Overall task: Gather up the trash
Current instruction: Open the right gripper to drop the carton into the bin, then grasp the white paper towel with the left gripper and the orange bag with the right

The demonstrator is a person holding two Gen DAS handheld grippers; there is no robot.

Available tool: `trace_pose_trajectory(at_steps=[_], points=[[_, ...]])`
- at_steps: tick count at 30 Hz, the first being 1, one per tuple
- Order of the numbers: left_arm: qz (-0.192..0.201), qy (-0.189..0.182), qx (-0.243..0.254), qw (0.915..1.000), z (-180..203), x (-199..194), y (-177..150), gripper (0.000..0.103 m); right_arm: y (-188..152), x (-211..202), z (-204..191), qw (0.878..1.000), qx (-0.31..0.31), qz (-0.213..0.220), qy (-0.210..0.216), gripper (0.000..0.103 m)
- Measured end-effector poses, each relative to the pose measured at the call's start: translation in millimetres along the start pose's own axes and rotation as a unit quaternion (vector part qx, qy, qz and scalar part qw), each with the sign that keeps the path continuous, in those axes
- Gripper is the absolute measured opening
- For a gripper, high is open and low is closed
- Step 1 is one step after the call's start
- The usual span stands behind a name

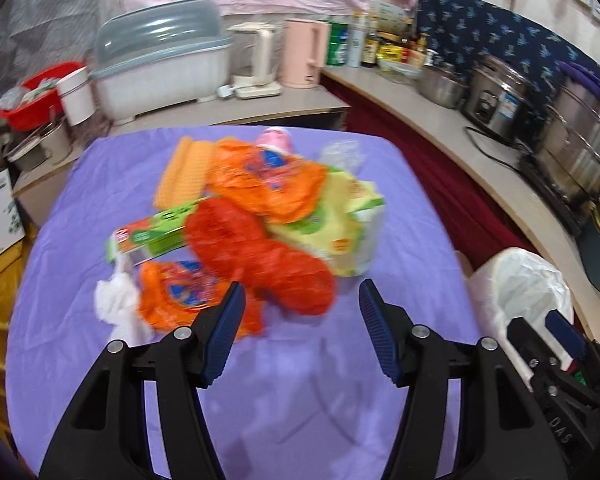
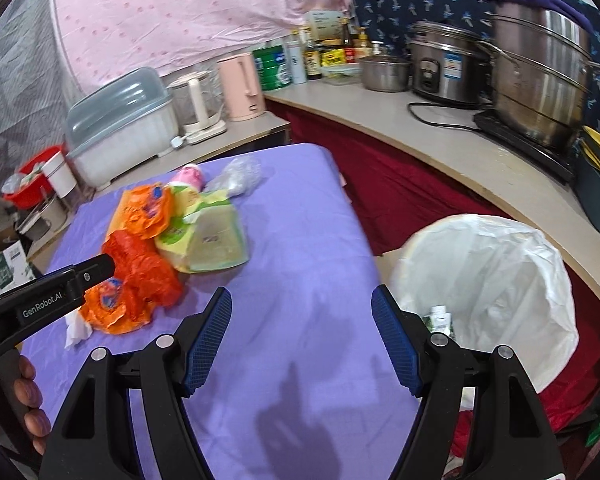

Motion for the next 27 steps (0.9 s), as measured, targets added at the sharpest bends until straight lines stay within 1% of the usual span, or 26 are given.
trace_pose_trajectory(at_steps=[3,6,11,13,16,20,24,27], points=[[-0.011,0.028,-0.017,0.9994,-33,8,-9,0.056,-3,9,-17,1.0,-0.009,-0.008,0.011,0.07],[-0.031,0.045,-0.037,0.9979,-64,18,-21,0.057,-7,21,-39,0.999,-0.023,-0.019,0.024,0.07],[-0.054,0.063,-0.063,0.9945,-104,36,-34,0.058,-12,43,-68,0.998,-0.036,-0.038,0.043,0.07],[-0.061,0.068,-0.071,0.9933,-116,43,-39,0.061,-14,51,-77,0.997,-0.041,-0.045,0.048,0.07],[-0.069,0.071,-0.079,0.992,-128,52,-45,0.064,-16,62,-89,0.996,-0.049,-0.054,0.054,0.07],[-0.086,0.063,-0.086,0.9906,-137,68,-51,0.068,-20,76,-99,0.995,-0.052,-0.064,0.058,0.07],[-0.095,0.065,-0.094,0.9889,-144,82,-52,0.078,-20,91,-104,0.994,-0.045,-0.072,0.062,0.07],[-0.104,0.061,-0.106,0.987,-149,92,-53,0.078,-17,100,-106,0.994,-0.043,-0.072,0.062,0.07]])
Point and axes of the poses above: each gripper's, at about its wrist camera, not at the fingertips, and x roughly the way its jaws point, z to its right, y to its top, the point moved 5 cm from there along x, roughly the way its jaws point, and after that the axes turned 13 degrees about y, right-handed, at the moved point
